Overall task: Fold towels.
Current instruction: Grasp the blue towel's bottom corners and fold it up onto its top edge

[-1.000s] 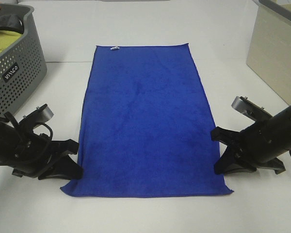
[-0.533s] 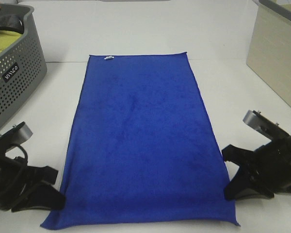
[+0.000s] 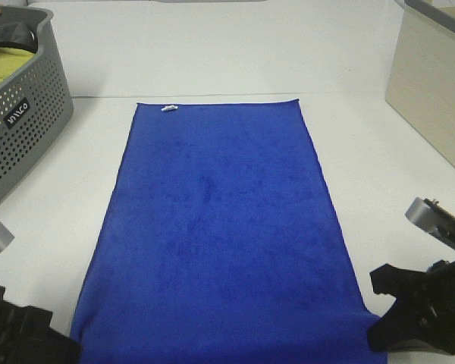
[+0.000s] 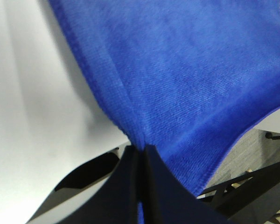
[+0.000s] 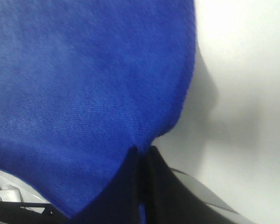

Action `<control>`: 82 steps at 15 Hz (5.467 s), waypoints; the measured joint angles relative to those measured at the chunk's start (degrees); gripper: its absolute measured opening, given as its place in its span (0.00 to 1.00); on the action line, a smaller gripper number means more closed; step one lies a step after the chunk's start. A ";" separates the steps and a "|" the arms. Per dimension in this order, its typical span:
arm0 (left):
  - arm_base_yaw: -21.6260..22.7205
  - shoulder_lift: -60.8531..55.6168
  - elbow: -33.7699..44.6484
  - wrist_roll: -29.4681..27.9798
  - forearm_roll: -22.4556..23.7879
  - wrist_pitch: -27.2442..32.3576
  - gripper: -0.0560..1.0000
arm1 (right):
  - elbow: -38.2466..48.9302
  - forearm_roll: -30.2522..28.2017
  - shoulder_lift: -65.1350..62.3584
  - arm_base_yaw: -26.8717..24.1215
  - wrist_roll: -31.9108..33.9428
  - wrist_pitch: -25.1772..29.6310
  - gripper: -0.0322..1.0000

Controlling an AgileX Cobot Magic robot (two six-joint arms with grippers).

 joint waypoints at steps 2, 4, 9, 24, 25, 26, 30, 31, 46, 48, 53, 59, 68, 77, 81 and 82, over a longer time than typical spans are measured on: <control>0.00 -2.06 -3.15 -0.40 -1.15 -0.17 0.05 | -3.84 -0.11 -0.69 0.00 0.92 0.57 0.03; 0.00 -2.46 -5.90 -1.43 -1.38 -1.55 0.05 | -6.88 -0.29 -0.63 0.00 0.97 0.57 0.03; 0.00 1.26 -22.06 -2.58 -1.32 -7.16 0.05 | -29.85 -4.93 8.14 0.00 5.21 2.12 0.03; 0.69 45.21 -81.07 -16.44 14.73 -16.50 0.05 | -108.17 -22.92 60.73 0.00 22.98 12.78 0.03; 0.69 48.41 -84.45 -16.44 15.18 -17.65 0.05 | -110.75 -23.32 62.80 0.00 23.20 12.78 0.03; 0.69 50.42 -86.80 -16.39 15.76 -18.16 0.05 | -112.59 -23.38 64.57 0.00 23.32 12.49 0.03; 0.69 55.46 -91.79 -16.27 16.73 -19.54 0.10 | -114.02 -24.81 68.07 0.00 23.32 9.68 0.05; 0.69 56.21 -92.30 -16.21 16.79 -19.65 0.19 | -114.02 -24.98 68.12 0.00 23.32 9.63 0.11; 7.10 51.80 -89.84 -48.41 43.72 12.03 0.73 | -109.09 -30.14 61.36 -2.69 30.37 35.70 0.74; 6.65 50.48 -84.68 -48.76 44.12 10.77 0.73 | -103.42 -30.25 59.07 -2.69 29.11 36.15 0.74; 4.93 45.49 -72.19 -50.13 43.43 2.58 0.73 | -93.22 -29.74 56.26 -2.64 26.41 34.72 0.74; 1.55 45.61 -71.28 -50.53 41.48 -1.26 0.64 | -87.43 -25.04 54.89 -1.43 23.49 28.88 0.68; 0.40 44.29 -70.36 -52.43 45.95 4.07 0.08 | -80.50 -28.99 52.02 -0.97 29.51 28.07 0.03; -2.86 26.13 -42.91 -52.60 45.72 2.35 0.08 | -42.91 -22.69 29.62 -0.97 22.80 16.96 0.03; -2.86 24.01 -46.98 -54.60 44.58 1.49 0.08 | -50.25 -22.63 28.53 -0.97 22.69 17.88 0.03; -2.86 23.95 -48.82 -55.52 44.52 1.32 0.08 | -52.88 -22.63 28.53 -0.97 22.86 18.39 0.03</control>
